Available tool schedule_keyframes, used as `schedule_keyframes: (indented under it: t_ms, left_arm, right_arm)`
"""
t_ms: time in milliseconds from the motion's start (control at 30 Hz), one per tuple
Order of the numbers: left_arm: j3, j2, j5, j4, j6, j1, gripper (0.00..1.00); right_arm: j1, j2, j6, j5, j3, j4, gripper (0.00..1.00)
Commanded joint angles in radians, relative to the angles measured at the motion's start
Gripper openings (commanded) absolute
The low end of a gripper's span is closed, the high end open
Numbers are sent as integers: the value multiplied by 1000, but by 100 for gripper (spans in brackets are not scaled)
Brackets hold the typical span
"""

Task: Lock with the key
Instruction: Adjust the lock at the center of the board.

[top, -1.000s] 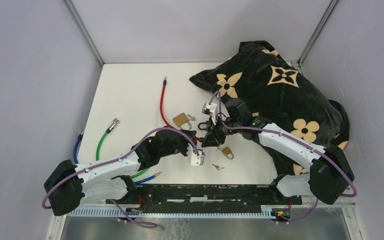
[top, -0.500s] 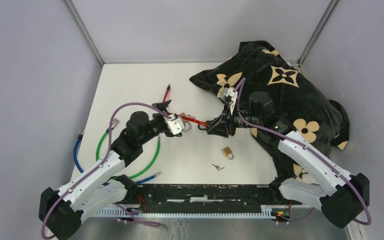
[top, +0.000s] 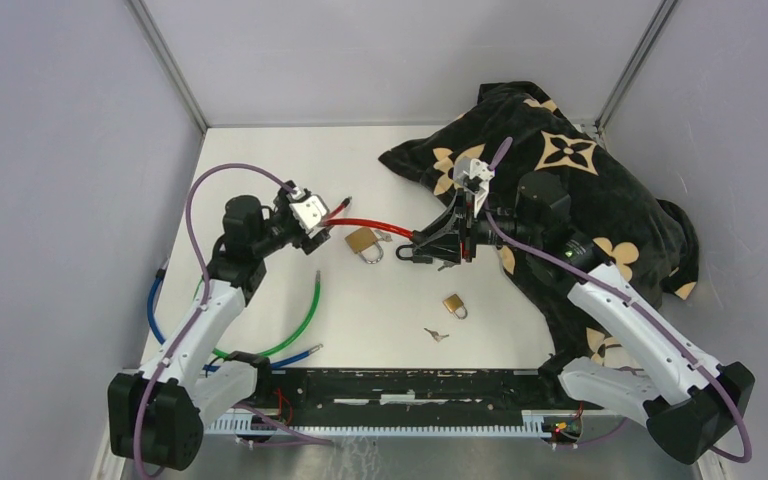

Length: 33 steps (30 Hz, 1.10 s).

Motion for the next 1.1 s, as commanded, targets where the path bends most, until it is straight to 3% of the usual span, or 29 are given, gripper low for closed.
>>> schedule_keyframes:
  t_ms: [0,100,133,233,267,333,433,600,700,767,800,933,1067]
  left_arm:
    - [-10,21,228,20,-40,10,85]
    - [-21,36,289,65,-109,8,74]
    - [-29,43,270,91,-147,8,62]
    - [-51,33,218,98,-184,8,6]
    - [-53,12,219,85,-192,8,2]
    - [-21,-26,238,45,-298,8,2]
    - [76,-88,305,15,-526,8,2]
    - [241,-134,560,13,-926,7,2]
    - [278,-152,602,13,-1024,6,2]
    - [281,-169,598,-4,-1005,7,2]
    - [300,-169,584,-92,-950,7,2]
    - [382,-136,358,-490,-540,-2,2]
    - [413,-132,206,-674,-265,-55,2]
  right_arm:
    - [2,-25,26,-19,34,118,0]
    - [1,-24,29,-20,32,119,0]
    - [1,-26,30,-19,31,118,0]
    - [1,-36,16,5,16,140,0]
    - [1,-37,-5,26,11,129,0]
    - [-1,-39,-78,96,-5,85,0]
    - [-5,-41,-126,208,-86,186,0]
    - [-3,3,-40,210,-259,638,0]
    - [28,33,-11,178,-375,838,0]
    - [60,47,-87,206,-421,825,2]
    - [71,51,-115,210,-430,798,6]
    - [77,38,-205,200,-472,705,30]
    - [76,30,-304,173,-473,591,52]
